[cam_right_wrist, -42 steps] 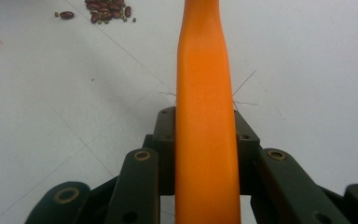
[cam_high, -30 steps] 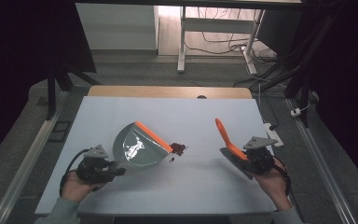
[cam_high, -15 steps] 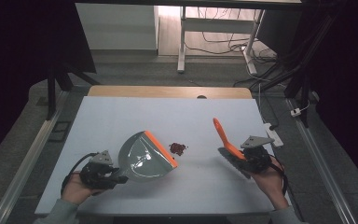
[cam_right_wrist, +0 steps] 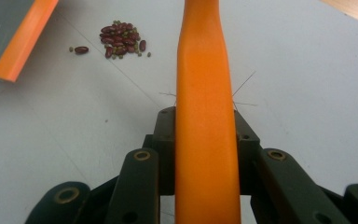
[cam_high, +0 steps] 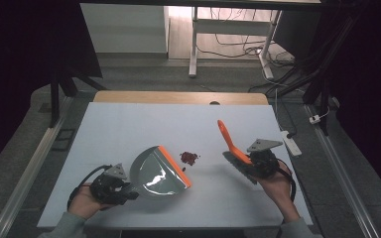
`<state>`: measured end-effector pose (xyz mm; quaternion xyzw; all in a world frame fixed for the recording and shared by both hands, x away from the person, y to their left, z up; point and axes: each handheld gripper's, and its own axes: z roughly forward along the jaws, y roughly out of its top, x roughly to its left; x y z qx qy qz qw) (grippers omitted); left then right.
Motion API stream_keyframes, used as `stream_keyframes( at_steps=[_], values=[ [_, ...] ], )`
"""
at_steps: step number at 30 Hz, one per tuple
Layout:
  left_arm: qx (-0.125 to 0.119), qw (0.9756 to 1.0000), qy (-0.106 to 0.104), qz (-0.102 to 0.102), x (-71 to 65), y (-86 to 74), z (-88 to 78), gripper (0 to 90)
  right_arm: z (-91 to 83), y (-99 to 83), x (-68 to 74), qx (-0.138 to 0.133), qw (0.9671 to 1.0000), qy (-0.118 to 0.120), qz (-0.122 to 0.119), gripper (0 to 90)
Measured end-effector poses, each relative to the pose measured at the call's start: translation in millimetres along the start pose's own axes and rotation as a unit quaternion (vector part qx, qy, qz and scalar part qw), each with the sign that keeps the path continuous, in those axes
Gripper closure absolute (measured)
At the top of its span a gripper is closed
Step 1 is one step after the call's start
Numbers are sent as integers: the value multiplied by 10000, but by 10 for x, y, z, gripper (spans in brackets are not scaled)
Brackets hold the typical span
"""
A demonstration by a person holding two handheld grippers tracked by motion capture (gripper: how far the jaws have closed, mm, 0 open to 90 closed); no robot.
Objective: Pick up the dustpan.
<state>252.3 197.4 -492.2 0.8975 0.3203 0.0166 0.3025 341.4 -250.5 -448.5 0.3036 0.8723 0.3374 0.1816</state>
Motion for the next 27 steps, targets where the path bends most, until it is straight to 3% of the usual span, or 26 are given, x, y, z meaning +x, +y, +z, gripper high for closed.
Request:
stream_keyframes(
  at_steps=[12, 27],
  values=[
    [285, 9996, 24, -35, 31, -19, 46, 618, 175, 122, 28, 5, 10000, 70, -21, 708],
    [357, 9993, -76, -76, 47, -17, 111, 618, 334, 352, 92, -117, 9998, 130, -131, 708]
  ],
)
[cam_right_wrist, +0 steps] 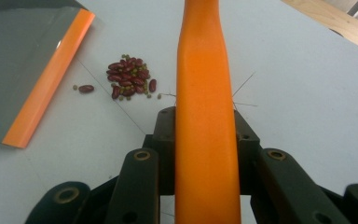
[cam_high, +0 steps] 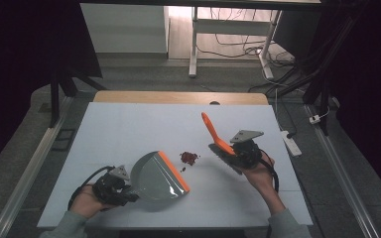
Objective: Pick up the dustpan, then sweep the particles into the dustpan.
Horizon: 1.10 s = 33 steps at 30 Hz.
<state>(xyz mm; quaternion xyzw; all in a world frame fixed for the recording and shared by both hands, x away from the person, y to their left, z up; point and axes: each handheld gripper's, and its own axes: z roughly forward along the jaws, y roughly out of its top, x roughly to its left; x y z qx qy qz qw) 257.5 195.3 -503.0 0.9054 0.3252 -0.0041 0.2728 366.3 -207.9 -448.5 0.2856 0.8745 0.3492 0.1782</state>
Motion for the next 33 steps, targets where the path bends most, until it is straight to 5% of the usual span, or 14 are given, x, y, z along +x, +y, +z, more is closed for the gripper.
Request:
stream_keyframes(
  at_steps=[18, 33],
  values=[
    [18, 10000, -44, -50, 3, 1, 20, 618, 156, 199, 10, -69, 9999, 69, -62, 709],
    [1, 9999, -143, -25, -22, 26, 39, 618, 709, 446, 0, 202, 9997, 140, 32, 709]
  ],
)
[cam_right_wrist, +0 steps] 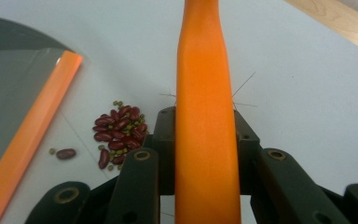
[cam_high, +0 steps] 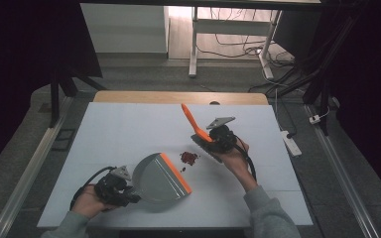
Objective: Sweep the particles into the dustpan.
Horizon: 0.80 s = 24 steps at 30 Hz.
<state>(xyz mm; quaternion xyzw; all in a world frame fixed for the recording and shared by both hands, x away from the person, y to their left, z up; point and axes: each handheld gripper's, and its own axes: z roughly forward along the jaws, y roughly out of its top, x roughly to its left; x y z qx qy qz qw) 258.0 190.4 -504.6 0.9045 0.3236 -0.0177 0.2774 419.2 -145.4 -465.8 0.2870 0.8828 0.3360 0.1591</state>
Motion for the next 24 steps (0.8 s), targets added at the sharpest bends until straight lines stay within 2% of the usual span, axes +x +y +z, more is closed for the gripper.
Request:
stream_keyframes(
  at_steps=[8, 12, 24],
  values=[
    [27, 10000, -13, -2, -2, 7, 24, 618, 182, -38, -18, 223, 9997, -18, 67, 709],
    [26, 10000, -44, -30, 6, 5, 30, 618, 250, -28, -9, 282, 9996, -37, 28, 709],
    [24, 10000, -76, -57, 16, 2, 38, 618, 334, 33, 93, 357, 9993, 42, -68, 709]
  ],
)
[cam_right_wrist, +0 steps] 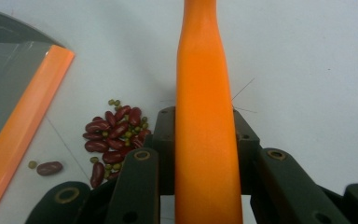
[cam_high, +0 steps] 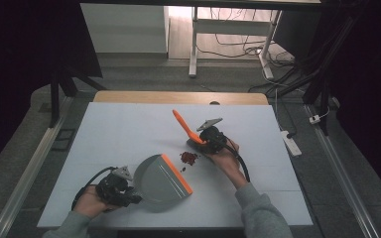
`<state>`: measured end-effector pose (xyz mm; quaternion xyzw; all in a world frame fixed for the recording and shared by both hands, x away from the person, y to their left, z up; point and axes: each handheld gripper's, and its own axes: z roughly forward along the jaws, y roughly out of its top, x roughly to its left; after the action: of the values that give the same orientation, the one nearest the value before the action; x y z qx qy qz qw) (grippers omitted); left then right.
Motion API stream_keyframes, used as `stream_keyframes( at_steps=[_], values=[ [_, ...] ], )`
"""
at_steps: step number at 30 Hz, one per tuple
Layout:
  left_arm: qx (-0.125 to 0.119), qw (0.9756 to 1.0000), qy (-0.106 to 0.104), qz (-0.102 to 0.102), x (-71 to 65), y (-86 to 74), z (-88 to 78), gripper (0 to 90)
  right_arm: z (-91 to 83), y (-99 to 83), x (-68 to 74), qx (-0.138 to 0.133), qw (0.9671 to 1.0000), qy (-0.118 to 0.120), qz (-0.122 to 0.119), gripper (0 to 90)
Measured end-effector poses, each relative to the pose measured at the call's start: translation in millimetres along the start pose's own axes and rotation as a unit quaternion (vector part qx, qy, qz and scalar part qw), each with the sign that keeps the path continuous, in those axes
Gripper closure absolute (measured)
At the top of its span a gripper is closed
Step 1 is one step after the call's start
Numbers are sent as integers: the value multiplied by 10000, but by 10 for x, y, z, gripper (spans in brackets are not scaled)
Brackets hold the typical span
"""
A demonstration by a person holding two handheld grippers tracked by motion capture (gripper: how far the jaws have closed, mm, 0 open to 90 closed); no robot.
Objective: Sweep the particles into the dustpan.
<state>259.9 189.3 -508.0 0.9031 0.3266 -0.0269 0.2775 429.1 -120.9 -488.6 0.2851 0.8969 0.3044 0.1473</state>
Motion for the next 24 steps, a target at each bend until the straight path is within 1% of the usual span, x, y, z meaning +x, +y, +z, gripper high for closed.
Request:
stream_keyframes(
  at_steps=[3, 8, 12, 15, 17, 18, 22, 24],
  values=[
    [-3, 10000, -20, -9, 6, -1, 7, 618, 2, 9, 39, 43, 9999, 2, -95, 709],
    [4, 10000, -36, -20, 11, 2, 13, 618, 0, 6, 55, 38, 10000, 3, -77, 709],
    [12, 10000, -53, -6, 18, 1, 15, 618, -3, 10, 80, 70, 9999, 30, -120, 709],
    [1, 10000, -53, -35, 15, 1, 17, 618, -8, 13, 121, 83, 9998, 78, -158, 709],
    [12, 10000, -54, -12, 17, 1, 15, 618, -12, 15, 161, 97, 9997, 68, -228, 709],
    [12, 10000, -53, -12, 17, 1, 16, 618, -15, 17, 177, 114, 9996, 98, -243, 709],
    [10, 10000, -51, -8, 16, 2, 16, 618, -16, 25, 237, 124, 9994, 160, -268, 709],
    [8, 10000, -50, -10, 16, 2, 16, 618, -14, 27, 266, 111, 9994, 147, -287, 709]
  ],
)
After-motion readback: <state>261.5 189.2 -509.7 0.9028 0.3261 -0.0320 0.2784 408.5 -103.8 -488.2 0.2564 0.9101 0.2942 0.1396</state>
